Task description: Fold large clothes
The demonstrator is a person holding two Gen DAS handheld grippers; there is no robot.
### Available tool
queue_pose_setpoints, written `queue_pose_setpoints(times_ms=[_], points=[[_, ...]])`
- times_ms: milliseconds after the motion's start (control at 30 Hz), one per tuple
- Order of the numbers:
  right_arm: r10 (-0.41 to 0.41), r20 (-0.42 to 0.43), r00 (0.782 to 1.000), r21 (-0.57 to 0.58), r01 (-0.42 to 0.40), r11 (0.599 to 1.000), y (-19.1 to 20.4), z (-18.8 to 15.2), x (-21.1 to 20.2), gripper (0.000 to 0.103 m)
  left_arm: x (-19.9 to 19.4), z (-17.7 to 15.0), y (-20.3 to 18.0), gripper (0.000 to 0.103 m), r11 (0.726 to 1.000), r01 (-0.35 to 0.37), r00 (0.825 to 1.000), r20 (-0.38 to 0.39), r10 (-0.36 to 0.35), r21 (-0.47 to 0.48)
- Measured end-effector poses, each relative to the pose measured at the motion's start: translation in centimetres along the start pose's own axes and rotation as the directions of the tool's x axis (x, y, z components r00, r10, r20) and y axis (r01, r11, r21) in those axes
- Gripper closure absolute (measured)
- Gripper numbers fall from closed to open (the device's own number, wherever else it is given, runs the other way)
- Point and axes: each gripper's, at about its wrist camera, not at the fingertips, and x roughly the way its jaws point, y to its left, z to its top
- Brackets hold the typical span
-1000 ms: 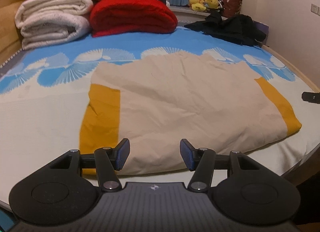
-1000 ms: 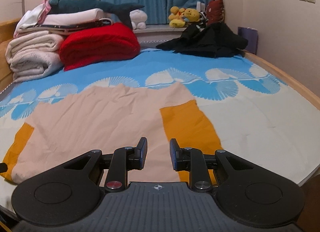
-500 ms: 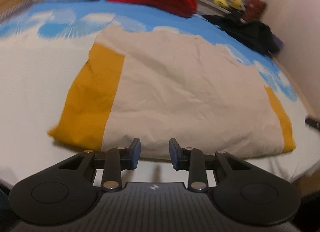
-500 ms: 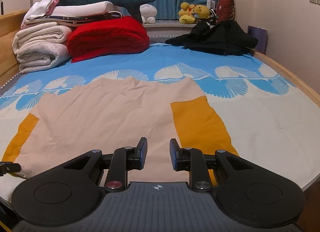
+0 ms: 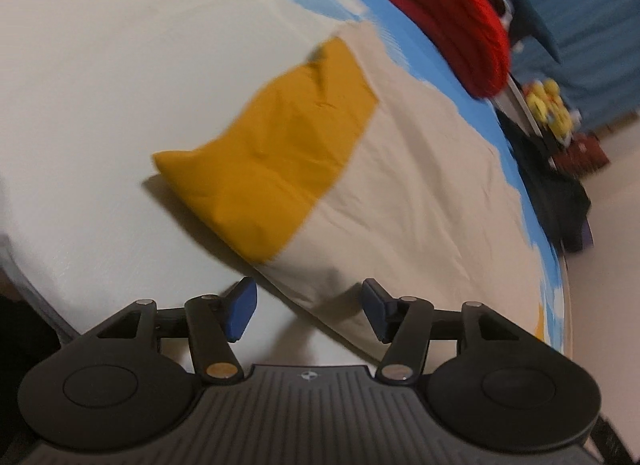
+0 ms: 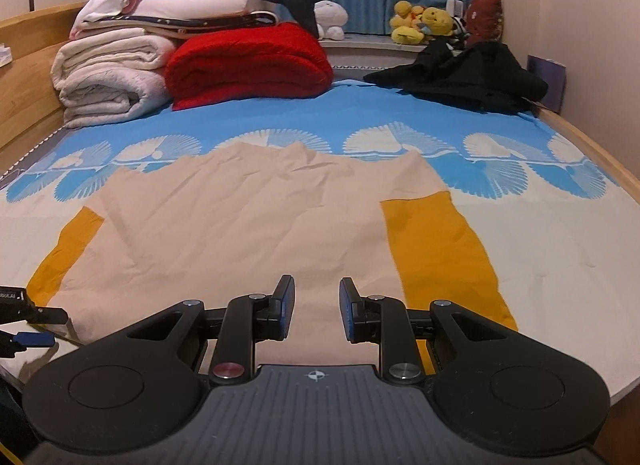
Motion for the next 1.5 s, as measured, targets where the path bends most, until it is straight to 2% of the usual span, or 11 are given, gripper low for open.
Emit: queue_pose_setpoints(times_ms=[300, 600, 667, 700, 733, 833, 967, 1167, 1267, 1367, 1500], points=[[0.032, -0.031, 0.999, -0.023, -0.033, 0.999, 2.3, 0.2, 1.4, 0.078, 0.8, 1.0, 2.3, 0.039, 0.981, 0.044, 0.989, 0.145, -0.017, -0.188], [0.089, -0.063, 0.994, -0.06, -0.093, 0.994, 5.6, 0.0, 2.8, 0.078, 2.6, 2.4, 2.3, 0.039, 0.969, 0.116, 0.978, 0.197, -0.072, -0.218], [0.104, -0.068, 0.992, -0.057, -0.108, 0.993, 6.2, -0.1, 3.0, 0.078, 2.9, 2.9, 2.4, 0.053, 0.964, 0.123, 0.979, 0.191, -0.078, -0.235], [0.108, -0.072, 0.992, -0.055, -0.112, 0.992, 6.6, -0.1, 3.1, 0.078, 2.8, 3.1, 2.6, 0.07, 0.963, 0.129, 0.978, 0.189, -0.085, -0.238], [0.112, -0.076, 0.991, -0.052, -0.116, 0.992, 7.0, -0.1, 3.3, 0.078, 2.8, 3.3, 2.6, 0.081, 0.963, 0.133, 0.977, 0.194, -0.088, -0.234], [0.122, -0.088, 0.989, -0.039, -0.126, 0.991, 8.0, 0.0, 4.0, 0.078, 1.6, 3.9, 1.9, 0.089, 0.978, 0.12, 0.977, 0.197, -0.086, -0.172], [0.127, -0.099, 0.987, -0.013, -0.129, 0.992, 9.4, 0.3, 5.2, 0.078, -1.6, 4.6, 0.7, 0.093, 0.99, 0.103, 0.966, 0.246, -0.077, -0.092], [0.139, -0.119, 0.983, 0.04, -0.135, 0.99, 11.8, 0.5, 7.0, 0.078, -6.7, 4.2, -1.1, 0.093, 0.997, -0.063, 0.934, 0.355, 0.04, 0.052], [0.166, -0.206, 0.964, 0.083, -0.152, 0.985, 12.8, -0.2, 9.1, 0.078, -8.1, 3.6, -2.0, 0.093, 0.99, -0.096, 0.922, 0.384, 0.049, 0.105], [0.209, -0.331, 0.92, 0.207, -0.145, 0.967, 12.5, -1.3, 12.5, 0.08, -8.5, 3.1, -3.7, 0.093, 0.977, -0.097, 0.916, 0.401, 0.012, 0.192], [0.203, -0.347, 0.915, 0.289, -0.102, 0.952, 12.0, -1.3, 14.3, 0.086, -8.8, 2.5, -5.3, 0.093, 0.956, -0.105, 0.908, 0.419, -0.021, 0.273]])
